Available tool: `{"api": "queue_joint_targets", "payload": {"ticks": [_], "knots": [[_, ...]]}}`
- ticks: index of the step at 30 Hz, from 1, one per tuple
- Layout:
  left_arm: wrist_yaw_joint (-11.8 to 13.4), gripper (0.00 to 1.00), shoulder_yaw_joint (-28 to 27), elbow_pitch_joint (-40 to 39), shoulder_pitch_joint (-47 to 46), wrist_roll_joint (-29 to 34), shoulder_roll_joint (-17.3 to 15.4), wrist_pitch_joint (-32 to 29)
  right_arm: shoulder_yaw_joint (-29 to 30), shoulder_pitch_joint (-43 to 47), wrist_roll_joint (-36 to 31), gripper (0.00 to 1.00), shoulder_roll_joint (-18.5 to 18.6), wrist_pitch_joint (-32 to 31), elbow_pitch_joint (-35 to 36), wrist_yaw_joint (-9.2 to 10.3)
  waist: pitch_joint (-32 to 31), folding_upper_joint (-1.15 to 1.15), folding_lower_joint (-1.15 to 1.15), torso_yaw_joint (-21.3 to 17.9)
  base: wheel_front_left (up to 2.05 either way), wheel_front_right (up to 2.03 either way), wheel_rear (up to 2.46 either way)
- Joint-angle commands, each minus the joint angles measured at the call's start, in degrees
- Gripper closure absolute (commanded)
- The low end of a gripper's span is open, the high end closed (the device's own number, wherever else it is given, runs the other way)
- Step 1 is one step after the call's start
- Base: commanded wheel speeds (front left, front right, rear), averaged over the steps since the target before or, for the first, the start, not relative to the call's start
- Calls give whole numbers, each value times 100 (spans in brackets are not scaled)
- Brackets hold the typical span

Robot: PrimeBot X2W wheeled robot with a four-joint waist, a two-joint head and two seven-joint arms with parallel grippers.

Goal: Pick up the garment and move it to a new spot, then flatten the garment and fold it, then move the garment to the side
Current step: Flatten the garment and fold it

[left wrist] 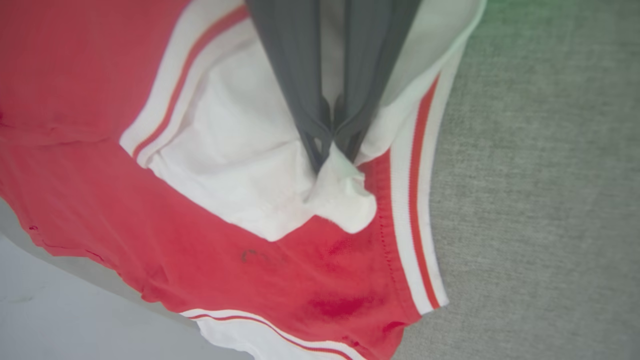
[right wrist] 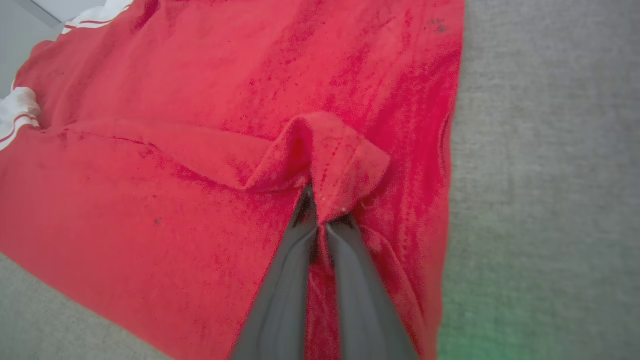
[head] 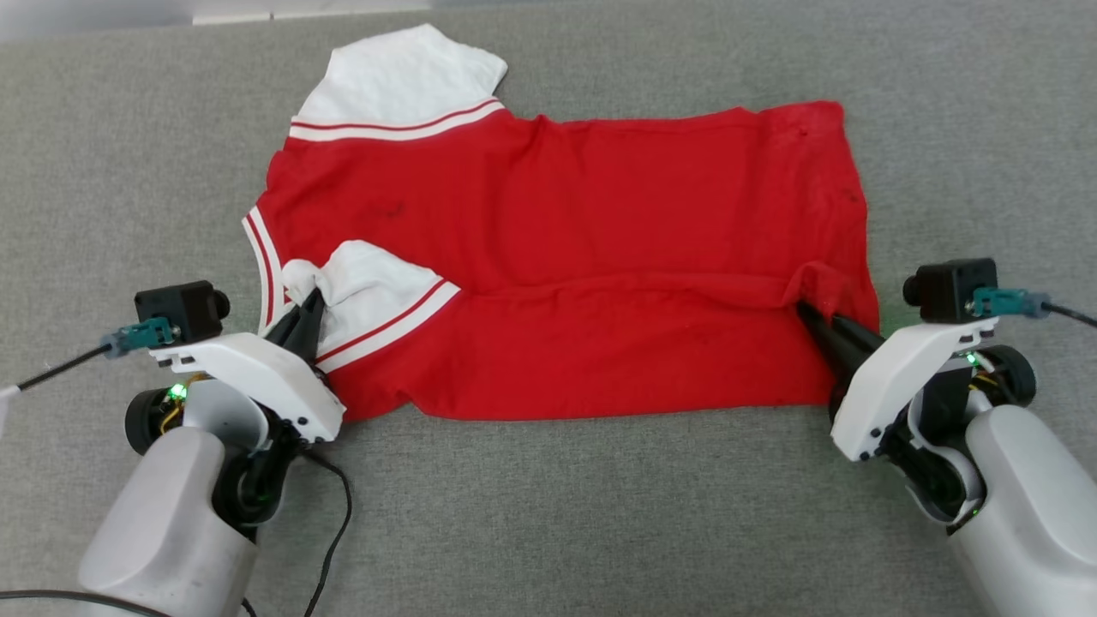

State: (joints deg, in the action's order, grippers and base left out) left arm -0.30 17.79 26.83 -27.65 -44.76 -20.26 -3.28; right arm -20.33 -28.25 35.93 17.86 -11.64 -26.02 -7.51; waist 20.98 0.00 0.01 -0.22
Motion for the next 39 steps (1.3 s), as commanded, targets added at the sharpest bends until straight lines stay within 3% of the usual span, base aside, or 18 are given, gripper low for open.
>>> {"api": "queue_joint_targets", "payload": {"ticks": [1,8,13,21,26,32,39], "knots": [[-3,0,-27,74,-64,-39,-20,20,-70,104,15,0,-53,46,-97,4,-86,0,-1,-43,0,0,0],[-36,0,-204,211,-4,-128,-298,35,121,228,-56,0,-54,956,115,3,-587,0,-1,-136,0,0,0],[86,0,-271,-82,169,-183,-684,-403,497,550,-317,0,-32,1357,371,4,-987,0,-1,-192,0,0,0],[291,0,-157,-1160,644,-494,-1648,-2284,1180,1361,-754,0,-207,1059,1272,4,-1311,0,-1,-341,0,0,0],[601,0,-182,-1813,1046,-894,-2085,-3419,1416,1666,-903,0,-452,796,1845,3,-1134,0,-1,-518,0,0,0],[935,0,-315,-2092,1406,-1253,-2147,-3844,1482,1725,-912,0,-704,640,2182,4,-705,0,-1,-753,0,0,0],[971,0,-249,-1927,1630,-1600,-1834,-4050,1497,1664,-843,0,-789,596,2087,4,-432,0,-1,-912,0,0,0]]}}
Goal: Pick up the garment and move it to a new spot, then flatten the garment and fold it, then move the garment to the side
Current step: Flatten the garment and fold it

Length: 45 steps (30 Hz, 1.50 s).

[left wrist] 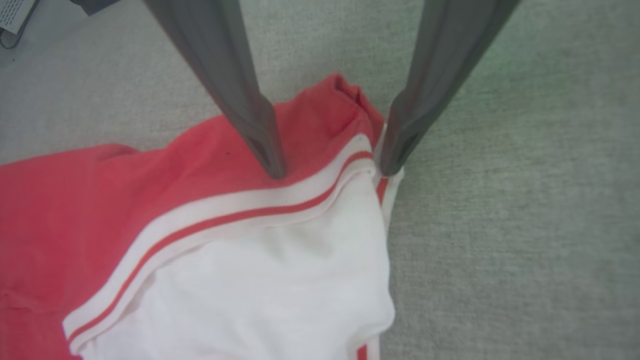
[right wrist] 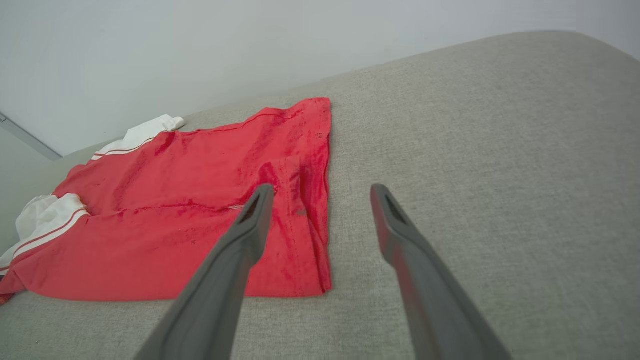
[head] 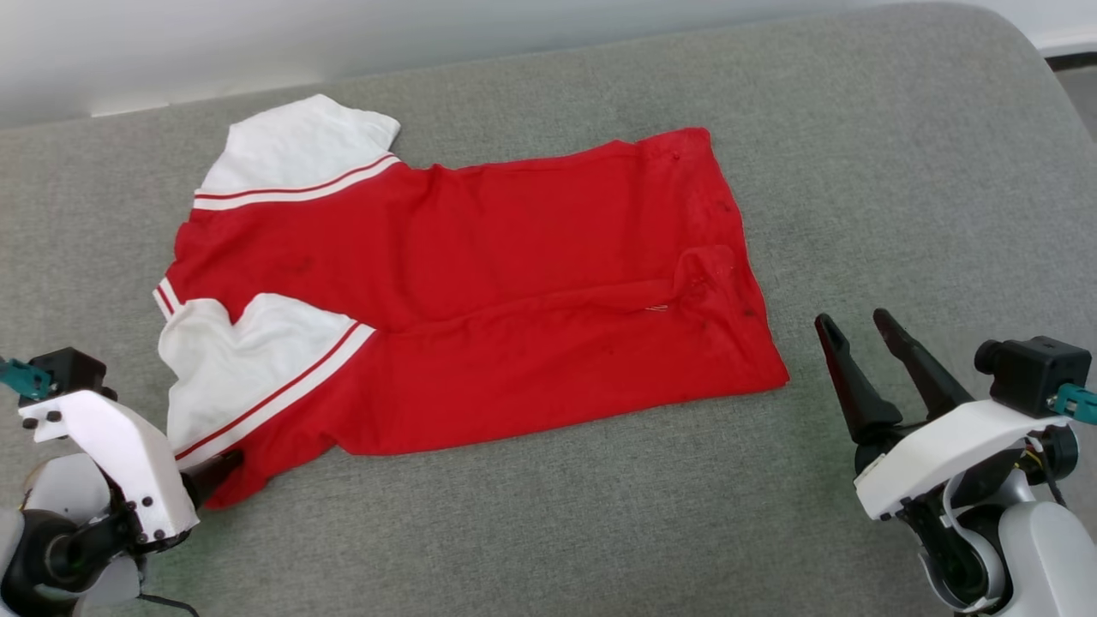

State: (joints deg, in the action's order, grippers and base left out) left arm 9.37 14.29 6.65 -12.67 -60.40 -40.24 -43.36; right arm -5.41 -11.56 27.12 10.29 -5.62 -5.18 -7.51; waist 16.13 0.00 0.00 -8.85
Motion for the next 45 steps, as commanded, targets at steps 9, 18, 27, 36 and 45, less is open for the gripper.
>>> {"api": "queue_joint_targets", "payload": {"ticks": [9,18,27,36,45], "knots": [[-250,100,75,120,-18,-97,365,240,239,-128,222,0,105,-449,-238,3,-63,0,0,40,0,0,0],[-365,100,97,-434,-432,298,418,765,-40,-765,586,0,331,-2356,-1111,3,-139,0,0,458,0,0,0],[-369,100,301,-504,-636,445,565,809,-348,-1525,589,0,126,-2870,-2427,5,28,0,0,695,0,0,0],[-466,100,370,-332,-619,436,631,878,-829,-1713,829,100,77,-3073,-2885,-4,-9,0,0,760,0,0,0],[-543,100,303,-265,-230,394,571,1097,-1003,-1581,974,100,522,-2790,-2437,3,-687,0,0,765,0,0,0]]}}
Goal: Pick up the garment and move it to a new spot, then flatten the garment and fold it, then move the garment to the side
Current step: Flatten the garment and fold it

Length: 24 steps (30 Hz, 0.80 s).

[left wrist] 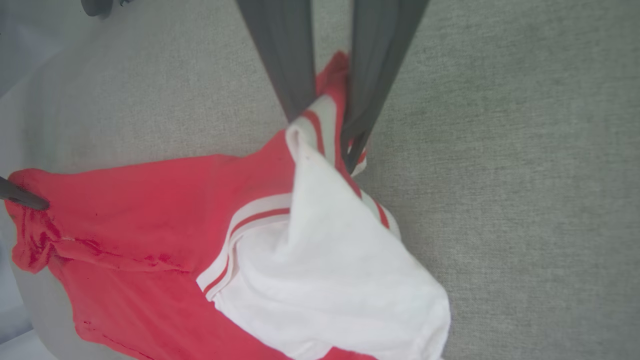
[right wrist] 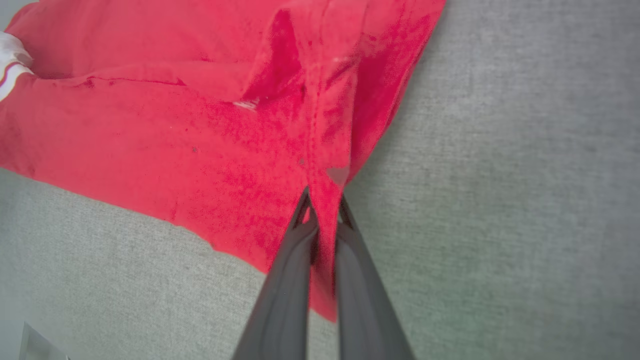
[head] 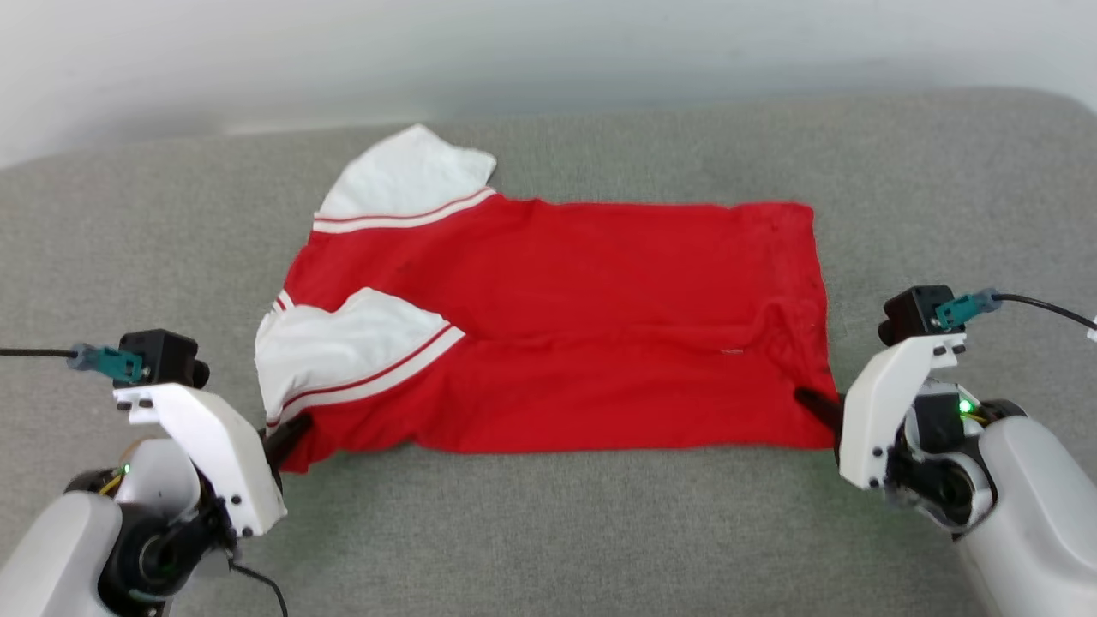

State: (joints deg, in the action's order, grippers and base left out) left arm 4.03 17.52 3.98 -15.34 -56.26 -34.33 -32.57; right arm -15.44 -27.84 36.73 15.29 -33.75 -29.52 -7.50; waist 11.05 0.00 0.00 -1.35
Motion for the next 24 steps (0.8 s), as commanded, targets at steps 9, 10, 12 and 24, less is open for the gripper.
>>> {"api": "queue_joint_targets", "payload": {"ticks": [9,10,12,24], "knots": [[264,100,-172,-312,1111,-230,-99,126,-26,970,249,100,311,-240,604,2,-945,0,0,144,0,0,0],[308,100,-202,-348,1262,-274,-93,137,0,1097,297,100,309,-273,688,2,-988,0,0,158,0,0,0],[362,100,-211,-407,1541,-328,-109,152,59,1338,270,100,371,-328,840,2,-1044,0,0,187,0,0,0],[159,0,-140,177,1607,-509,347,461,557,2267,0,0,-19,-31,1161,2,-893,0,0,134,0,0,0]]}}
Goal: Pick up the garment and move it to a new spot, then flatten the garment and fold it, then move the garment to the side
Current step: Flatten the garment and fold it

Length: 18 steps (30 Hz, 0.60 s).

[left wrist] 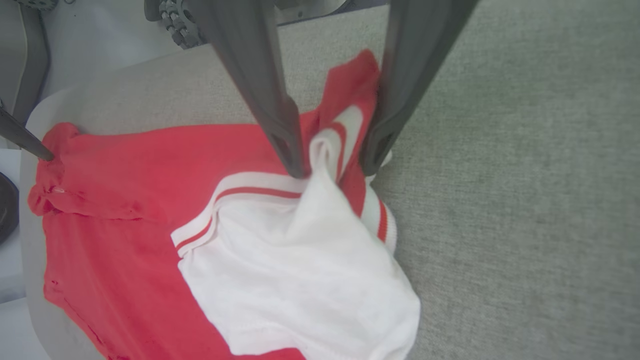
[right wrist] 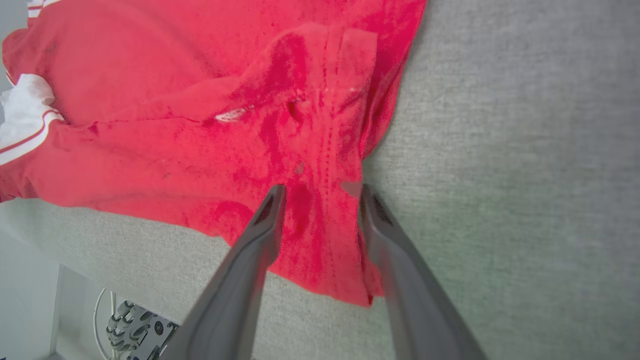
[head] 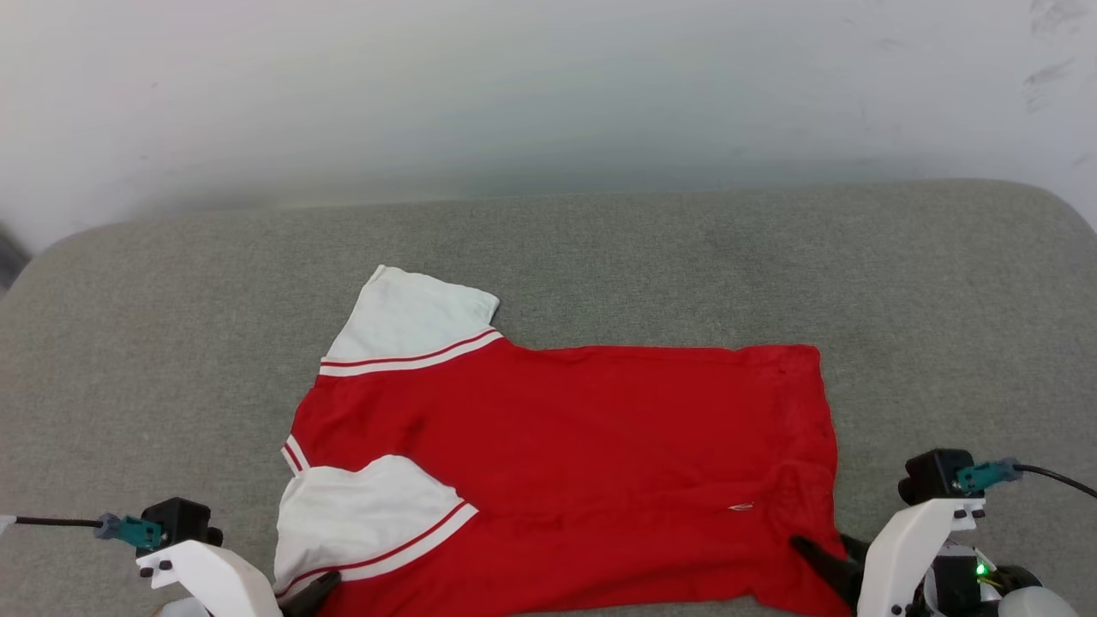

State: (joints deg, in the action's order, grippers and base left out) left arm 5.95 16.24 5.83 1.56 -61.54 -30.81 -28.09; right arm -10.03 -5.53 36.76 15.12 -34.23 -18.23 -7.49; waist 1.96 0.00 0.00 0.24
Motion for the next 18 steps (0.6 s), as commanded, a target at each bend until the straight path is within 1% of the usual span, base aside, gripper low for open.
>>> {"api": "queue_joint_targets", "payload": {"ticks": [1,6,8,11,16,18], "knots": [[-40,0,-22,30,-103,26,-18,22,5,51,-43,0,-24,149,128,0,20,0,0,-46,0,0,0],[-69,0,-133,-72,-288,259,-176,294,127,63,-302,0,-55,1038,634,1,-37,0,0,-117,0,0,0],[-55,0,-147,-195,-400,416,-222,435,262,69,-602,0,-29,1469,844,1,-55,0,0,-134,0,0,0],[32,0,-245,-344,-658,672,-175,823,553,134,-907,0,-188,1991,1120,0,-37,0,0,-166,0,0,0],[177,0,-353,-486,-1137,1061,-141,1320,854,-36,-1266,0,-407,2322,1615,0,302,0,0,-388,0,0,0],[264,0,-373,-452,-1449,1306,-215,1466,890,-189,-1332,0,-457,2380,1811,1,554,0,0,-508,0,0,0]]}}
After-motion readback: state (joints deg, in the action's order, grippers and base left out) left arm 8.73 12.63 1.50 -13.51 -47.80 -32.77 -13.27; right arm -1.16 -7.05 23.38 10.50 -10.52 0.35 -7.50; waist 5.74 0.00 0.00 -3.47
